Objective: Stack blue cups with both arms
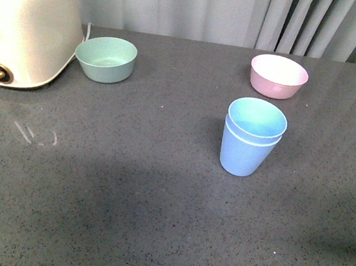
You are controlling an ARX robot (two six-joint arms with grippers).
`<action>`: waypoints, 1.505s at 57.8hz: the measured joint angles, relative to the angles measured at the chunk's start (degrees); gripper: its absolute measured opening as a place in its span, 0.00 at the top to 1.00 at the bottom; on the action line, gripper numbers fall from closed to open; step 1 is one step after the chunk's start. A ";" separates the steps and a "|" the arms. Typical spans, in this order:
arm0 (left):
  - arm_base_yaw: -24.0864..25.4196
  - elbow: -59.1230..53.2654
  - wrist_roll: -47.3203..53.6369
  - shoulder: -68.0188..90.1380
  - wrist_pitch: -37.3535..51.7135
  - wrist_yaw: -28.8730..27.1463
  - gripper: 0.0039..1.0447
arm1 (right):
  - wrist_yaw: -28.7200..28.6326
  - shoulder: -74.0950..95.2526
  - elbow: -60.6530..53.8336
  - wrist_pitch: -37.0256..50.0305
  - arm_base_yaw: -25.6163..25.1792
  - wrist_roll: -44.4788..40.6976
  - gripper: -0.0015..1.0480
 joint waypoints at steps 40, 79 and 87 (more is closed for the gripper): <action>0.00 0.02 0.00 0.00 0.00 0.00 0.08 | 0.04 -6.58 0.00 -5.66 0.00 0.00 0.54; 0.02 0.00 0.02 0.00 0.00 0.00 0.08 | 0.07 -6.60 0.00 -5.66 0.00 0.11 0.09; 0.02 0.02 0.02 0.00 0.00 0.00 0.08 | 0.04 -6.60 0.00 -5.66 0.00 0.11 0.09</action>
